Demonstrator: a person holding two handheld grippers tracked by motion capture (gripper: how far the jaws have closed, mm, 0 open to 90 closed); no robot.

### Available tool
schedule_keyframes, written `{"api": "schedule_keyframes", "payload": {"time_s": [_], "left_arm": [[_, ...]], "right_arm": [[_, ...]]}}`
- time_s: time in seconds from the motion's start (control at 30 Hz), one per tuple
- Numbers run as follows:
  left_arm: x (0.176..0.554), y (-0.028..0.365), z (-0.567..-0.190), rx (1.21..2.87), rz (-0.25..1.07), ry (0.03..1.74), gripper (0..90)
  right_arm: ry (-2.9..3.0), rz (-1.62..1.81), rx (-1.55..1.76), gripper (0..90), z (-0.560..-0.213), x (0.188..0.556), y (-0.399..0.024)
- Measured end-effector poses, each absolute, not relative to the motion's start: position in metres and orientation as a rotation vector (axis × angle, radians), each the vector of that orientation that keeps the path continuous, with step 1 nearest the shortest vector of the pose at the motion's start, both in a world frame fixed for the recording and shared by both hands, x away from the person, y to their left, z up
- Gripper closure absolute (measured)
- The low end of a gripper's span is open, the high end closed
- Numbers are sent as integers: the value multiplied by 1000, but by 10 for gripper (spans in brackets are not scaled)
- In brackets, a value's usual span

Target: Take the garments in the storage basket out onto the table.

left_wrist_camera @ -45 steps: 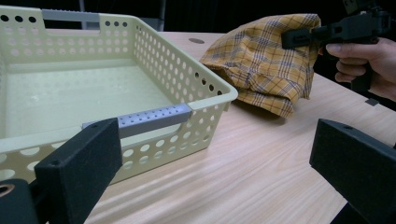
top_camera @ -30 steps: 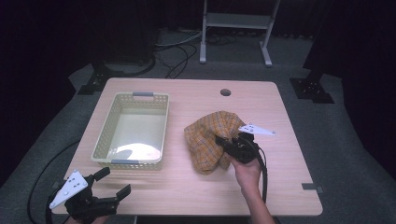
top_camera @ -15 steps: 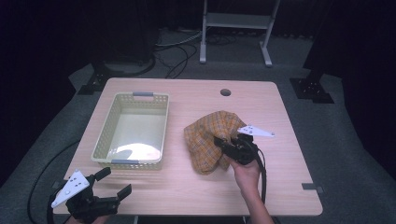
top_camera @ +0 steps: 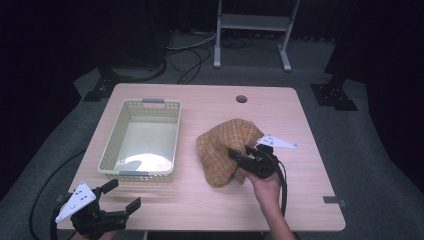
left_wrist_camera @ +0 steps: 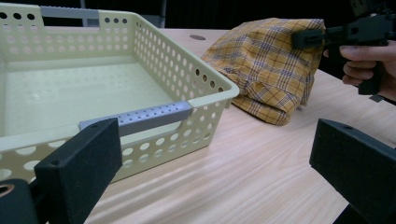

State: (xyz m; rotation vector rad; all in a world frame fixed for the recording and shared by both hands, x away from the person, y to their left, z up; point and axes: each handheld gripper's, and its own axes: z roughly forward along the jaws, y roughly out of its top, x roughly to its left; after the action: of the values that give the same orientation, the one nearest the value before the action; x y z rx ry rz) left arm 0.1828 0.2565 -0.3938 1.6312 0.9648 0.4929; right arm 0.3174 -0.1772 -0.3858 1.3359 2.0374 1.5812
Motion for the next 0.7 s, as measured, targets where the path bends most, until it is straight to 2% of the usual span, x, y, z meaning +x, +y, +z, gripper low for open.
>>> {"api": "schedule_keyframes", "payload": {"time_s": [0.23,0.4,0.63,0.7], "left_arm": [[184,252,-394,1648,494,958,24],[185,249,-395,1658,492,951,24],[185,248,-395,1656,486,949,24],[185,248,-395,1655,483,948,24]], "right_arm": [[2038,1574,1311,331,-384,310,-188],[2066,1556,1269,217,-382,305,-194],[2091,1532,1191,126,-376,299,-200],[2093,1534,1186,126,-375,297,-204]]}}
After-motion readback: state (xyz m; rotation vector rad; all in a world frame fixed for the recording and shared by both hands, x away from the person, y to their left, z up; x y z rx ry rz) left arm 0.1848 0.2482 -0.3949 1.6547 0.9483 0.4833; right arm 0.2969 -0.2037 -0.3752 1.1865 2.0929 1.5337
